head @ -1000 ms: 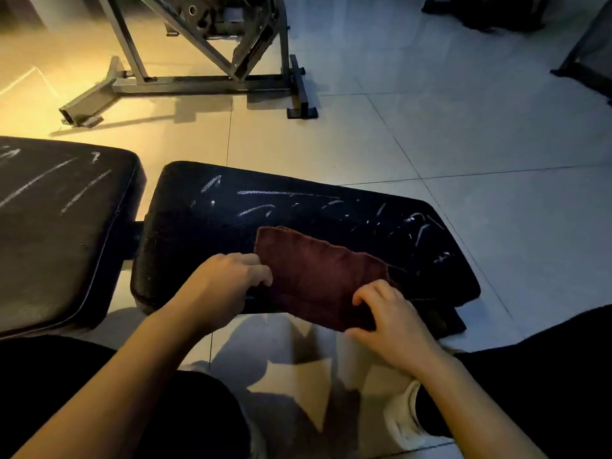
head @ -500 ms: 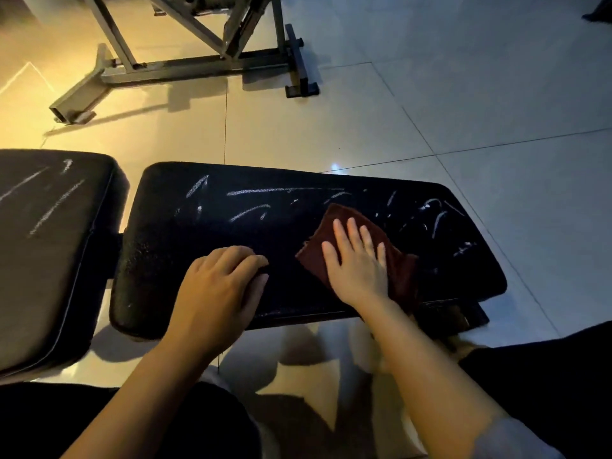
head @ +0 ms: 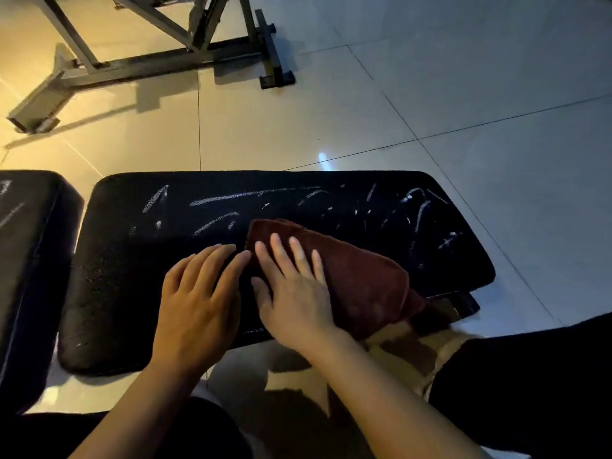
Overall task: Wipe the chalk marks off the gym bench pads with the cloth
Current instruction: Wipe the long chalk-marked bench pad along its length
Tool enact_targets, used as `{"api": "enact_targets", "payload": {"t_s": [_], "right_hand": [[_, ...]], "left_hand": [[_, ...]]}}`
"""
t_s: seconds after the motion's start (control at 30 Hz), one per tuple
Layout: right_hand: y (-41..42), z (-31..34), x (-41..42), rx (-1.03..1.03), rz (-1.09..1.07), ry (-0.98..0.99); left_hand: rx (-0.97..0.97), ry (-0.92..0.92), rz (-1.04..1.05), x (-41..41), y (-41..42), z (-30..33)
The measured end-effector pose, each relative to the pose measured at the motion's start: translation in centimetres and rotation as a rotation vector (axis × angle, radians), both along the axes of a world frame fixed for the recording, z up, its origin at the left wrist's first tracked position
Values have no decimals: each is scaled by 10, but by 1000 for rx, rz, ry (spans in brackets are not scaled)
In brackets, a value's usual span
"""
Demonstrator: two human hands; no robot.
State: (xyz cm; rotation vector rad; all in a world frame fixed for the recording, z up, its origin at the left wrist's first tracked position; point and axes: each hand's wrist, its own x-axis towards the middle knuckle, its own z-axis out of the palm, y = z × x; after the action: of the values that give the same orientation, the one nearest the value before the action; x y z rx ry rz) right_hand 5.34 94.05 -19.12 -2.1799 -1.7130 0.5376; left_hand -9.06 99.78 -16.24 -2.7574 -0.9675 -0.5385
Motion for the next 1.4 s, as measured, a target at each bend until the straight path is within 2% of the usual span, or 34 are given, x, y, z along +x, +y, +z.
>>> {"api": "enact_targets", "payload": {"t_s": [0.07,0.27,0.4,0.5,0.63,0.73,0.8,0.87,0.93,1.0,1.1,1.23,1.3,1.4], "right_hand": [[6,-3,27,17,25,-21],[-26,-40,128,-138,-304,-50],[-35,-45,146,-225,-489,-38],[-20,-34,108,-172,-354,-59],[8,-10,35,39,30,-26],[17,-2,13,72,250,-3],[13,-9,28,94,184,-32],[0,-23,58,68,-5,-80],[-21,-40,98,-40,-190,-127],[-44,-51,131,-178,-358,-92],[-55,-54,141,-238,-498,-56],[-50,-39,100,-250,-409,-77],[-43,-29,74,-211,-319,-92],[-28,-11,23,-97,-119,-108]], "left_hand": [[0,-9,15,1,-1,2],[-16,19,32,4,-1,3],[-53,80,38,6,0,3],[-52,96,29,7,-1,3],[-57,97,24,6,-2,2],[-55,86,27,3,-1,1],[-59,41,44,4,-3,3],[-65,-4,52,5,-3,5],[-68,-16,34,7,-3,4],[-60,1,9,6,-1,1],[-59,15,-1,3,3,-2],[-73,-116,-29,1,0,2],[-87,-219,19,-7,-3,12],[-79,-283,114,-39,-6,30]]}}
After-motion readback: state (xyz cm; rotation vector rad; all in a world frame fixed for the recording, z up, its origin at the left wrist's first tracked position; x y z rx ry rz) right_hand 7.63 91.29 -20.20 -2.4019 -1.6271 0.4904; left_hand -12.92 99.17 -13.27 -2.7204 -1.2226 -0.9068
